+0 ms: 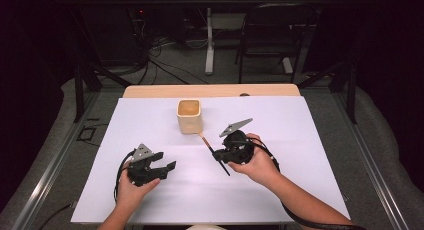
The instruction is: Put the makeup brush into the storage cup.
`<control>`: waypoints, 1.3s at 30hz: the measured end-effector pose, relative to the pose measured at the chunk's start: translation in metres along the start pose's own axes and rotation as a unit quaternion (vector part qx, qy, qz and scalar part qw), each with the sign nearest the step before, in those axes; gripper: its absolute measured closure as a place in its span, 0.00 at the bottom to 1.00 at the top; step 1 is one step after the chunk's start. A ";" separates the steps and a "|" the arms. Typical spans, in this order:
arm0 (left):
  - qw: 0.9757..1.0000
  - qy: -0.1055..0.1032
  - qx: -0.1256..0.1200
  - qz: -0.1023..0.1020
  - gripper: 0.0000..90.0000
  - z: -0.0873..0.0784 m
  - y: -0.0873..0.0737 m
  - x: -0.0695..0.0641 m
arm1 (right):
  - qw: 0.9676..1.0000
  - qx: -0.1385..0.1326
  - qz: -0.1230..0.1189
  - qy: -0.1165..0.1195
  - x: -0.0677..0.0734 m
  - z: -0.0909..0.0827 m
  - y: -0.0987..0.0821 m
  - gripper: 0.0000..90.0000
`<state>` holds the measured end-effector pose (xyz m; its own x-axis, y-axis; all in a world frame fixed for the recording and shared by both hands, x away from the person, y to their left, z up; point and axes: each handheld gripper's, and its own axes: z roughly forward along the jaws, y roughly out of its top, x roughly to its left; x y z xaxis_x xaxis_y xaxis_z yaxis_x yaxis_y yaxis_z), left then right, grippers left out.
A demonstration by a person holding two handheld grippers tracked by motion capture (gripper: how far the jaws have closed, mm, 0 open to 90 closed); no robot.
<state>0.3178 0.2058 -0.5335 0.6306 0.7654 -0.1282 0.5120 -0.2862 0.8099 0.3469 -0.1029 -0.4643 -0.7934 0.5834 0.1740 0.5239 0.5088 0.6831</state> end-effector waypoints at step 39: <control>1.000 -0.016 -0.026 -0.002 0.40 -0.008 0.005 -0.003 | 0.994 -0.099 -0.035 -0.019 0.026 0.019 -0.012 0.93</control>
<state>0.3140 0.2062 -0.5246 0.6480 0.7470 -0.1486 0.4838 -0.2530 0.8378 0.3260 -0.0822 -0.4816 -0.8118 0.5758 0.0969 0.3938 0.4174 0.8190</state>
